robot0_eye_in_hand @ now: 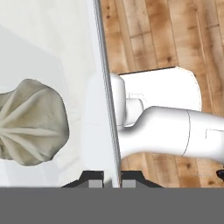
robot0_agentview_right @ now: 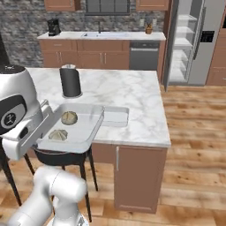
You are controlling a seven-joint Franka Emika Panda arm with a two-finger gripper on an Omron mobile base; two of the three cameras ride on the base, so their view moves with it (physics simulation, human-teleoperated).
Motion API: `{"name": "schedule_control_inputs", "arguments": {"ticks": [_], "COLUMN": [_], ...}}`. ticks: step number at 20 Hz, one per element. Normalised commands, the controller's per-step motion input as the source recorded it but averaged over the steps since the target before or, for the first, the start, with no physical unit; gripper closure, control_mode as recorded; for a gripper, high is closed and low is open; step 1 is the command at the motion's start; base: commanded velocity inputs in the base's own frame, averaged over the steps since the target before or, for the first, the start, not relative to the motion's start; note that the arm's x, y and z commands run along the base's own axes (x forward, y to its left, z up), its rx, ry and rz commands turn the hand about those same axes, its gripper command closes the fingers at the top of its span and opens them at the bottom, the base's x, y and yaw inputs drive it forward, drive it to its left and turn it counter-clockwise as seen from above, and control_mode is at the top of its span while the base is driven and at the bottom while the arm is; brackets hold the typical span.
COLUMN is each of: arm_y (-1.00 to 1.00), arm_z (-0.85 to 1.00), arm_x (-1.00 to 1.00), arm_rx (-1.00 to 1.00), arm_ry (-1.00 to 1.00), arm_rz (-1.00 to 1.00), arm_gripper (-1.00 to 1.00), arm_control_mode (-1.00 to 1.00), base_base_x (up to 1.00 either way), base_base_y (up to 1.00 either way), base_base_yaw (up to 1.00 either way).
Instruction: Place two dumplings into each of the tupperware containers and then place the containers in the fridge.
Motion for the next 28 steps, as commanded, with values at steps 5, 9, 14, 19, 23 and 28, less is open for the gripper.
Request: {"name": "schedule_control_inputs", "arguments": {"ticks": [5,9,14,19,23,28], "arm_y": [0.0,0.0,0.0,0.0,0.0,0.0], "arm_z": [0.0,0.0,0.0,0.0,0.0,0.0], "arm_x": [0.0,0.0,0.0,0.0,0.0,0.0], "arm_rx": [0.0,0.0,0.0,0.0,0.0,0.0], "arm_ry": [0.0,0.0,0.0,0.0,0.0,0.0], "arm_rz": [0.0,0.0,0.0,0.0,0.0,0.0], "arm_gripper": [1.0,1.0,1.0,1.0,1.0,1.0], "arm_control_mode": [1.0,1.0,1.0,1.0,1.0,1.0], "base_base_x": [0.01,0.0,0.0,0.0,0.0,0.01], "base_base_y": [-0.88,-0.88,-0.89,-0.85,-0.82,-0.78], "base_base_yaw": [0.0,0.0,0.0,0.0,0.02,0.02]}}
